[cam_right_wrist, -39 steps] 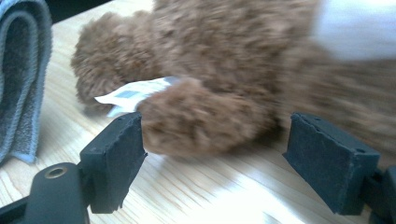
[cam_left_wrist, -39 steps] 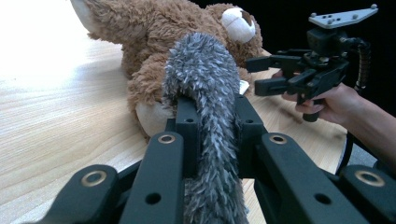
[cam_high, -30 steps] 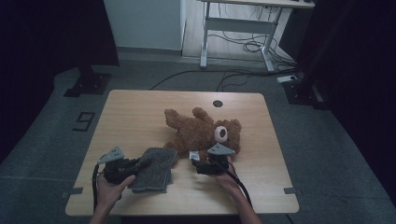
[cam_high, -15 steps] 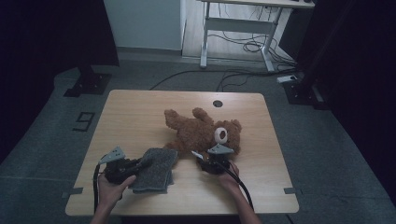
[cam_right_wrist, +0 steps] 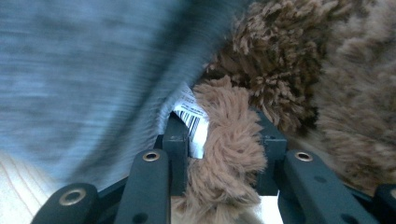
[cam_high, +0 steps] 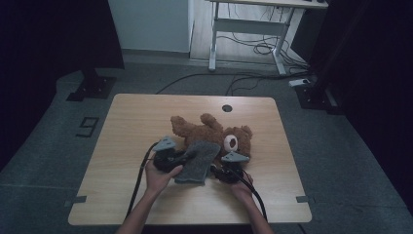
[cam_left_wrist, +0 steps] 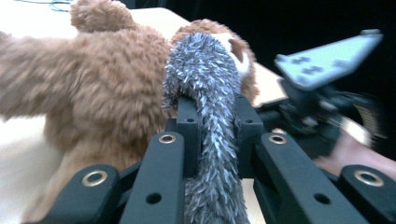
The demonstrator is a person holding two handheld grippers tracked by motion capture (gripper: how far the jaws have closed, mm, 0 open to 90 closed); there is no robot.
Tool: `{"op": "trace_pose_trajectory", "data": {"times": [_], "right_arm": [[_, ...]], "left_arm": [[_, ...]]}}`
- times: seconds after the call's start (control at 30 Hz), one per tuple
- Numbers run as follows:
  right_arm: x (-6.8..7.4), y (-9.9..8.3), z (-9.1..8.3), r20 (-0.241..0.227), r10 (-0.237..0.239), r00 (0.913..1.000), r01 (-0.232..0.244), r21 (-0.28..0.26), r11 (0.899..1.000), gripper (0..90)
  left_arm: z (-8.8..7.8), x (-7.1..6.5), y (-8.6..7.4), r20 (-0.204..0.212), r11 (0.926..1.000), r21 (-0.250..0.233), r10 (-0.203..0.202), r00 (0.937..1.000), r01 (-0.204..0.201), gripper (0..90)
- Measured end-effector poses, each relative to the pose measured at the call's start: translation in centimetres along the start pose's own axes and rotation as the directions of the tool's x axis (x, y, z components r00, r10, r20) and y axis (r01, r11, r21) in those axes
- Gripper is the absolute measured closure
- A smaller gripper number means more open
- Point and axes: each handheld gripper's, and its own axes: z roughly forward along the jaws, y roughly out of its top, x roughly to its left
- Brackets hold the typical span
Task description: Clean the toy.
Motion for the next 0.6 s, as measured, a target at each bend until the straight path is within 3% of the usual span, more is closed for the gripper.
{"op": "trace_pose_trajectory", "data": {"times": [0.1, 0.2, 0.33, 0.37, 0.4, 0.43, 0.5, 0.6], "right_arm": [[-0.1, -0.1, -0.1, -0.003, 0.001, 1.0, -0.001, 0.0, 1.0, 65.5], [-0.1, -0.1, -0.2, -0.003, 0.005, 1.0, -0.005, 0.001, 1.0, 65.6], [0.0, -0.1, -0.2, 0.005, 0.009, 0.9999, -0.009, 0.004, 1.0, 66.2], [0.0, -0.1, -0.2, 0.005, 0.009, 0.9999, -0.009, 0.004, 1.0, 66.2], [0.0, -0.2, -0.2, 0.012, 0.008, 0.9999, -0.008, 0.006, 1.0, 66.6], [0.0, -0.2, -0.2, 0.012, 0.008, 0.9999, -0.008, 0.006, 1.0, 66.6], [-0.1, -0.2, -0.2, 0.007, 0.017, 0.9998, -0.017, 0.008, 1.0, 67.0], [-0.1, -0.2, -0.3, 0.006, 0.022, 0.9997, -0.022, 0.009, 1.0, 67.1]], "left_arm": [[2.3, 0.2, 0.5, -0.051, 0.9993, 0.035, 0.017, 0.9986, -0.016, 76.8], [3.5, 0.3, 0.2, -0.119, 0.9971, 0.07, 0.038, 0.9922, -0.029, 76.9], [3.1, 0.7, -0.5, -0.205, 0.995, 0.087, 0.066, 0.9765, -0.049, 77.0], [3.1, 0.7, -0.5, -0.205, 0.995, 0.087, 0.066, 0.9765, -0.049, 77.1], [2.6, 1.0, -0.8, -0.234, 0.9941, 0.099, 0.067, 0.9699, -0.044, 77.1], [2.6, 1.0, -0.8, -0.234, 0.9941, 0.099, 0.067, 0.9699, -0.044, 77.1], [1.8, 1.9, -1.6, -0.274, 0.991, 0.131, 0.061, 0.9596, -0.026, 77.2], [1.2, 2.9, -2.6, -0.283, 0.9902, 0.14, 0.037, 0.9585, 0.003, 77.1]]}}
